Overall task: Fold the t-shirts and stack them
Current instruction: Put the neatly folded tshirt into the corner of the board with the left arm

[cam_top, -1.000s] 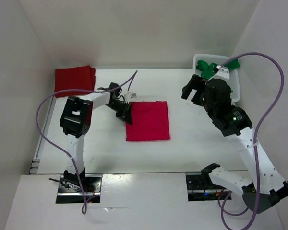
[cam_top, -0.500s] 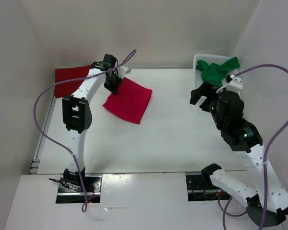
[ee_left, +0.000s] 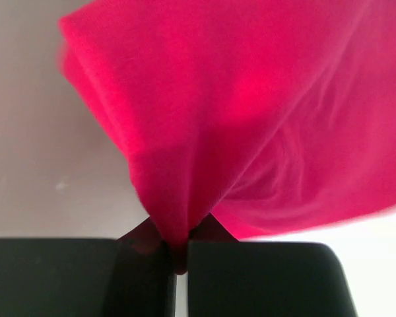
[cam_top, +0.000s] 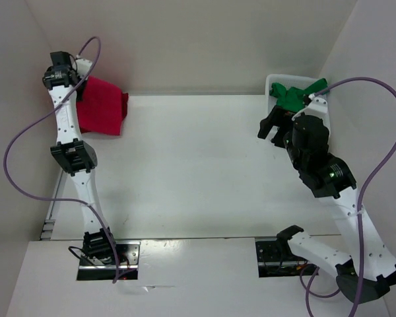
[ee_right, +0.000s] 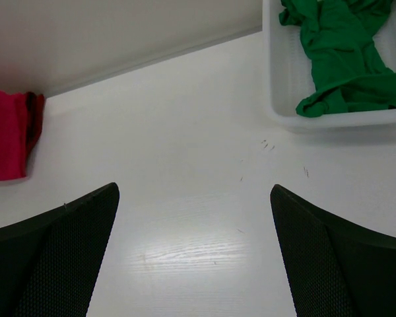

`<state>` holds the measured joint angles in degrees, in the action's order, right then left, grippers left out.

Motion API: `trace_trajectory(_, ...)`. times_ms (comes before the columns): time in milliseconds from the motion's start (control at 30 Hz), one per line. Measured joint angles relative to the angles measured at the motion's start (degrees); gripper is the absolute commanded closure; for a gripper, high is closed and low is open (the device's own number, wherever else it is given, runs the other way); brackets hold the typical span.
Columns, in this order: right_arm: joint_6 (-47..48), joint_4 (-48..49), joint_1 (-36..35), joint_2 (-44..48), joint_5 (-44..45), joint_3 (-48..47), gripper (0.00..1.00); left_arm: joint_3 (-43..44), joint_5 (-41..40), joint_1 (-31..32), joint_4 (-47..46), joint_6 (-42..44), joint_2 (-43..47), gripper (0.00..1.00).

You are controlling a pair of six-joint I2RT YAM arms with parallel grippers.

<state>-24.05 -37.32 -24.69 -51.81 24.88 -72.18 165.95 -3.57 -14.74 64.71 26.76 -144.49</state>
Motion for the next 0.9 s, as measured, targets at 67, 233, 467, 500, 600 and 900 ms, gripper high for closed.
trace_trajectory(67,0.13,-0.57,0.00,-1.64,-0.15,-1.81,0.00,4.04,-1.70,-2.69,0.50,0.98,-3.52,0.91)
trace_trajectory(233,0.79,-1.84,0.00,-5.84,-0.76,-6.78,0.00,10.12,-8.41,-4.31,0.42,2.47,-13.86,0.00)
trace_trajectory(467,1.01,-2.14,-0.02,-8.44,-4.70,-10.16,0.00,10.45,-16.15,-2.86,-2.03,0.79,-17.25,0.00)
trace_trajectory(500,0.96,-2.14,-0.02,-8.68,-5.44,-10.27,0.00,10.49,-16.28,-2.80,-2.60,0.24,-16.68,0.00)
trace_trajectory(600,0.94,-2.14,-0.02,-9.18,-7.15,-10.32,0.00,10.71,-16.50,-2.80,-3.13,-0.22,-14.32,0.00)
trace_trajectory(900,0.96,-2.16,-0.02,-9.29,-9.20,-10.32,0.00,11.45,-5.46,-1.55,1.81,-3.30,-5.90,0.00)
